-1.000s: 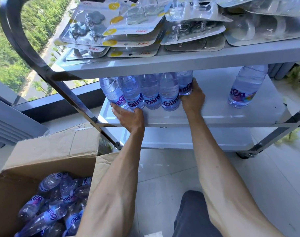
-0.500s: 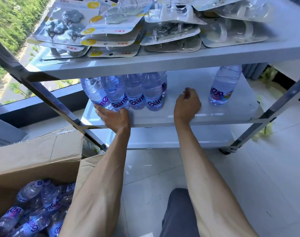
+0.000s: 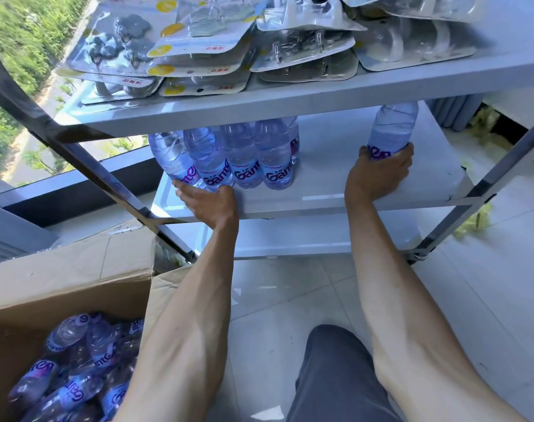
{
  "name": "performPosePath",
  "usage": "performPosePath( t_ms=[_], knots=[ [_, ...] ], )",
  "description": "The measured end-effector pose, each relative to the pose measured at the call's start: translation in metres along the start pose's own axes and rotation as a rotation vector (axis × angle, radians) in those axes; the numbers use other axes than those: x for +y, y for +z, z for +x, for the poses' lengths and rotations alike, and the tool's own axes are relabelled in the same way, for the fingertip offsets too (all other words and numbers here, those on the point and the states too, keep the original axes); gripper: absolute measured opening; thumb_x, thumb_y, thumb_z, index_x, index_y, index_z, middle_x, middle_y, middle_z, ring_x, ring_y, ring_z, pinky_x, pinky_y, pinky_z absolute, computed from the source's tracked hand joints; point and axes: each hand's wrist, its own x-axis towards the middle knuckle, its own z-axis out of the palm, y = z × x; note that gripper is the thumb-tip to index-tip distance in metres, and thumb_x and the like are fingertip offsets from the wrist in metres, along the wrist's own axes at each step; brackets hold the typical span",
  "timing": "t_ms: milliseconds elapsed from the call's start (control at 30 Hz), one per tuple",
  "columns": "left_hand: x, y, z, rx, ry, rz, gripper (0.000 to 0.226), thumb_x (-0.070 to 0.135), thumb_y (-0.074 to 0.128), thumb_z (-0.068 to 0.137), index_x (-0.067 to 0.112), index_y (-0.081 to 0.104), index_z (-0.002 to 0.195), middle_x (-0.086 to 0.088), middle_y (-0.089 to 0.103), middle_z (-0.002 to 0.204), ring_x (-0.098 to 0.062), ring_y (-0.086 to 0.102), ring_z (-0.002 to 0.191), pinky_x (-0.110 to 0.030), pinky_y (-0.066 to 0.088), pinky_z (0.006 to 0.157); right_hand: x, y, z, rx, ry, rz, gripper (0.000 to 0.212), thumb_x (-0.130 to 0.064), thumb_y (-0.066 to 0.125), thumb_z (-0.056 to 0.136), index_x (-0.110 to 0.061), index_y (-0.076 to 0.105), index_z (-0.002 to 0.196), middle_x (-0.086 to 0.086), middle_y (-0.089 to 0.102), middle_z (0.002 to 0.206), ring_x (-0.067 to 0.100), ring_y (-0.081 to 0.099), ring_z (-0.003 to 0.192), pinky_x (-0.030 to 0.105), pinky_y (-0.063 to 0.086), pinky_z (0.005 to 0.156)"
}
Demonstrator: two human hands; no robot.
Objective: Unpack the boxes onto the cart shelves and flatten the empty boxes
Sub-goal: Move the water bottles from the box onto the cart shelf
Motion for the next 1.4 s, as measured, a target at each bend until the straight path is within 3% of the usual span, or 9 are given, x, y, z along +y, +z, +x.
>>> performPosePath(
  t_ms=[200,333,500,567,667,767,867,1067,1400],
  knots=[
    [0.004,0.006,0.001,-0.02,-0.055,0.011,0.1,0.02,0.064,0.076,0.008,0.005,0.156,-0.02,0.016,0.16,-0.035,0.022,0.147,-0.04,0.023,0.12,0.009,0.006,-0.041,-0.406,-0.105,0.172,0.061,-0.023,0.082,0.069,-0.011,0.046,0.118,0.002,0.067,0.106,0.021,0.065,0.09,0.022,0.046,0.072],
    [0.0,0.003,0.0,-0.039,-0.031,-0.004,0.099,0.021,0.065,0.076,0.01,0.008,0.157,-0.017,0.018,0.161,-0.034,0.024,0.146,-0.039,0.025,0.117,0.006,0.008,-0.049,-0.653,-0.193,0.153,0.064,-0.022,0.083,0.07,-0.011,0.048,0.122,0.002,0.067,0.111,0.013,0.059,0.088,0.02,0.043,0.076],
    [0.003,-0.014,0.006,-0.029,-0.114,-0.268,0.081,0.012,0.064,0.077,0.018,0.032,0.151,-0.005,0.046,0.147,-0.026,0.046,0.133,-0.036,0.038,0.11,-0.007,0.011,-0.06,-0.793,-0.181,0.093,0.064,-0.02,0.079,0.074,-0.012,0.043,0.126,0.003,0.065,0.112,0.023,0.063,0.097,0.024,0.044,0.074],
    [0.002,-0.025,0.006,-0.09,-0.107,-0.305,0.073,0.009,0.063,0.079,0.018,0.038,0.148,-0.006,0.053,0.14,-0.026,0.052,0.127,-0.04,0.041,0.108,-0.012,0.008,-0.067,-0.767,-0.132,0.026,0.07,-0.02,0.079,0.073,-0.01,0.041,0.132,0.006,0.063,0.119,0.028,0.062,0.107,0.03,0.048,0.08],
    [-0.007,-0.047,-0.004,-0.128,-0.076,-0.236,0.057,0.005,0.058,0.081,0.011,0.052,0.137,-0.009,0.06,0.128,-0.024,0.059,0.113,-0.035,0.046,0.101,-0.013,-0.014,-0.103,-0.441,-0.088,0.055,0.066,-0.007,0.071,0.076,0.0,0.046,0.136,0.016,0.054,0.135,0.033,0.049,0.126,0.037,0.038,0.101],
    [-0.023,-0.083,-0.013,-0.047,-0.044,-0.16,0.039,0.007,0.057,0.08,0.012,0.066,0.117,-0.005,0.07,0.109,-0.016,0.062,0.091,-0.014,0.039,0.078,-0.007,-0.039,-0.164,-0.264,-0.202,0.243,0.043,0.008,0.055,0.07,0.006,0.06,0.113,0.02,0.061,0.112,0.035,0.055,0.108,0.035,0.04,0.09],
    [-0.052,-0.133,-0.009,0.047,-0.068,-0.136,0.025,0.008,0.057,0.082,0.014,0.072,0.1,-0.005,0.074,0.097,-0.021,0.066,0.09,-0.018,0.041,0.076,0.003,-0.053,-0.226,-0.454,-0.252,0.264,0.028,0.009,0.049,0.073,0.005,0.063,0.097,0.019,0.066,0.095,0.036,0.061,0.09,0.038,0.044,0.08],
    [-0.143,-0.247,0.018,0.143,-0.257,0.038,0.027,0.01,0.055,0.082,0.013,0.073,0.102,-0.012,0.073,0.104,-0.033,0.065,0.101,-0.031,0.048,0.084,-0.006,-0.065,-0.346,-0.853,-0.249,0.174,0.02,0.004,0.052,0.083,-0.006,0.068,0.09,0.012,0.074,0.088,0.032,0.067,0.087,0.029,0.046,0.072],
    [-0.283,-0.342,0.063,-0.152,-0.645,0.361,0.042,0.018,0.056,0.091,-0.004,0.056,0.128,-0.025,0.058,0.132,-0.039,0.054,0.125,-0.039,0.043,0.101,0.031,-0.03,-0.536,-1.625,-0.394,-0.491,0.034,-0.012,0.058,0.083,-0.01,0.067,0.116,0.015,0.066,0.123,0.031,0.06,0.117,0.028,0.046,0.093]
  ],
)
